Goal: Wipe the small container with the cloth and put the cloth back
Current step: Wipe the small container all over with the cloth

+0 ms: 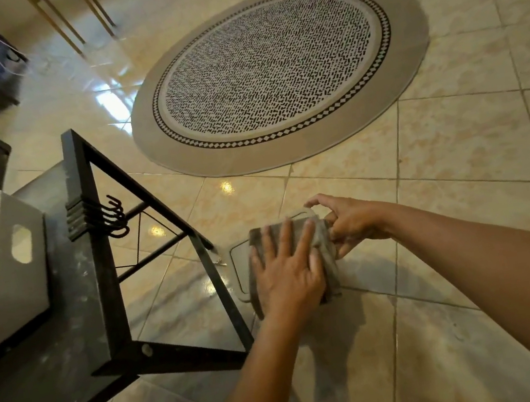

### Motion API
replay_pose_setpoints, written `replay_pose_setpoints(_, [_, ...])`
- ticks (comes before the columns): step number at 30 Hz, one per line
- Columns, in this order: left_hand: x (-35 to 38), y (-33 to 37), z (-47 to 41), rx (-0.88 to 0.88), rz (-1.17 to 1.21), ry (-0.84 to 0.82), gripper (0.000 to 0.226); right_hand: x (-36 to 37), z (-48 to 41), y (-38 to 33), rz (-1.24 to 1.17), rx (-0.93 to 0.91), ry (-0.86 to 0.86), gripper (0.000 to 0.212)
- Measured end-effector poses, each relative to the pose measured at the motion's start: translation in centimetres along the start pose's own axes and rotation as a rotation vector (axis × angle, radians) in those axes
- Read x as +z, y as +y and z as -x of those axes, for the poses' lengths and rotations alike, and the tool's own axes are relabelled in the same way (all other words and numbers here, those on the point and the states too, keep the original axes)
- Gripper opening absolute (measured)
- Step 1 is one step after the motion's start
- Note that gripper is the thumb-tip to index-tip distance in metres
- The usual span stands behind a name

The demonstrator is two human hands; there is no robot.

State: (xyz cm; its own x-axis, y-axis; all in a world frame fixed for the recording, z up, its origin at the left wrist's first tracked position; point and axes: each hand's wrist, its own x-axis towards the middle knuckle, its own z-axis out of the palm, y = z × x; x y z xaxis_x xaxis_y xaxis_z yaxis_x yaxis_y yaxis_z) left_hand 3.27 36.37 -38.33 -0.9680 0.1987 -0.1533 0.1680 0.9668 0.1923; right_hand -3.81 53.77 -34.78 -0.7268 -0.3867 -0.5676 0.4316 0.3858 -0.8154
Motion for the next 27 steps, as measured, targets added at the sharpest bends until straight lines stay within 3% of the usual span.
replay_pose_setpoints(2, [-0.3, -0.4, -1.0, 0.055, 0.0, 0.004, 0.055, 0.2, -0.1, -0.1, 0.005, -0.004, 0.002, 0.077])
replay_pose_setpoints(5, [-0.7, -1.0, -2.4, -0.1, 0.033, 0.02, 0.054, 0.3, 0.0, -0.1, 0.01, -0.004, 0.017, 0.077])
replay_pose_setpoints(8, [-0.4, -0.3, -2.1, 0.099, -0.03, 0.013, 0.055, 0.2, 0.1, -0.2, -0.01, 0.005, 0.006, 0.076])
replay_pose_setpoints(12, [-0.9, -1.3, -3.0, 0.041, -0.005, 0.01, 0.055, 0.4, -0.2, -0.2, -0.036, 0.005, -0.005, 0.074])
replay_pose_setpoints(15, [-0.8, -1.3, -2.6, 0.14, -0.049, 0.004, 0.056, 0.3, -0.2, 0.0, -0.021, 0.003, 0.008, 0.074])
replay_pose_setpoints(20, [-1.2, -3.0, -1.7, -0.409, 0.115, 0.089, 0.057, 0.4, -0.5, 0.1, 0.014, 0.0, 0.027, 0.076])
replay_pose_setpoints(21, [-1.1, -1.9, -1.0, -0.401, 0.1, 0.077, 0.057, 0.3, -0.5, 0.1, 0.017, -0.003, 0.021, 0.076])
replay_pose_setpoints(25, [0.1, 1.8, 0.0, -0.071, 0.022, 0.032, 0.057, 0.5, -0.3, -0.2, -0.003, -0.012, 0.003, 0.079])
replay_pose_setpoints(27, [-0.4, 0.2, -2.0, -0.14, 0.034, 0.024, 0.057, 0.7, -0.3, -0.2, 0.0, -0.011, 0.023, 0.079])
